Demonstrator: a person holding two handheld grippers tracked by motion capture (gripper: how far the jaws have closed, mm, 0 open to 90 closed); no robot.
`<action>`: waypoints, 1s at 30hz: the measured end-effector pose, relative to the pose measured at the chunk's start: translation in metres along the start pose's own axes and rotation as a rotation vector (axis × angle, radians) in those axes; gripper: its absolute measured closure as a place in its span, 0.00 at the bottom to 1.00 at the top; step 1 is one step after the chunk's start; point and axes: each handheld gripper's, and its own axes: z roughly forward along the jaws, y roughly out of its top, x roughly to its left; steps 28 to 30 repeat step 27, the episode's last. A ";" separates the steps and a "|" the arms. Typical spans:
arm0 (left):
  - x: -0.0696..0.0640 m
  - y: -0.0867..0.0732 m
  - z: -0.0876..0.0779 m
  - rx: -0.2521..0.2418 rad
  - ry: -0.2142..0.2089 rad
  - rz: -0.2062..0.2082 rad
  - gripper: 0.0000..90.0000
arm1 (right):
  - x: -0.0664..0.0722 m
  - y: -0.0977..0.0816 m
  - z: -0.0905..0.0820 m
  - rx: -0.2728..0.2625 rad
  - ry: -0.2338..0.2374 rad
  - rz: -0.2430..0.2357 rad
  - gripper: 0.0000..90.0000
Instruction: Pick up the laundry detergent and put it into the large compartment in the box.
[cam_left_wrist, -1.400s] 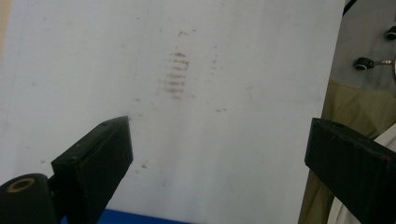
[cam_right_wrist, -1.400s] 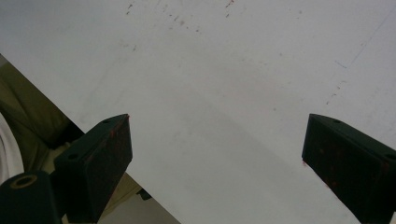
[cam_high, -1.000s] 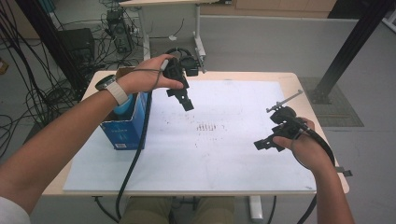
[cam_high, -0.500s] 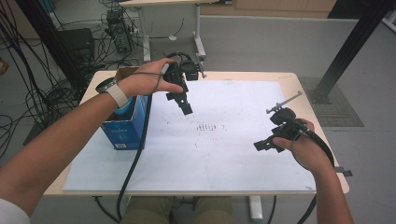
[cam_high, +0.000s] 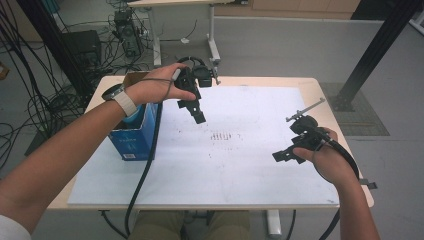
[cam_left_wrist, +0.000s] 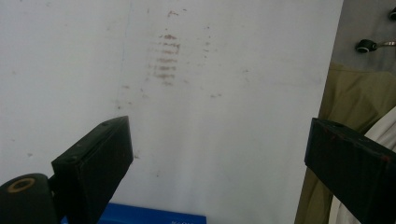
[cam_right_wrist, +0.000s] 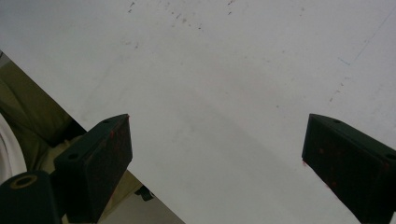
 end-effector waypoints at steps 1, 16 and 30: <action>0.000 0.000 0.000 0.001 0.000 0.001 0.09 | 0.000 0.000 0.000 -0.001 -0.001 -0.002 0.09; 0.001 -0.002 0.006 0.011 -0.004 -0.008 0.09 | -0.001 -0.001 0.002 -0.001 0.004 0.000 0.09; 0.002 -0.002 0.008 0.013 -0.006 -0.019 0.09 | -0.003 -0.001 0.005 -0.001 0.011 0.000 0.09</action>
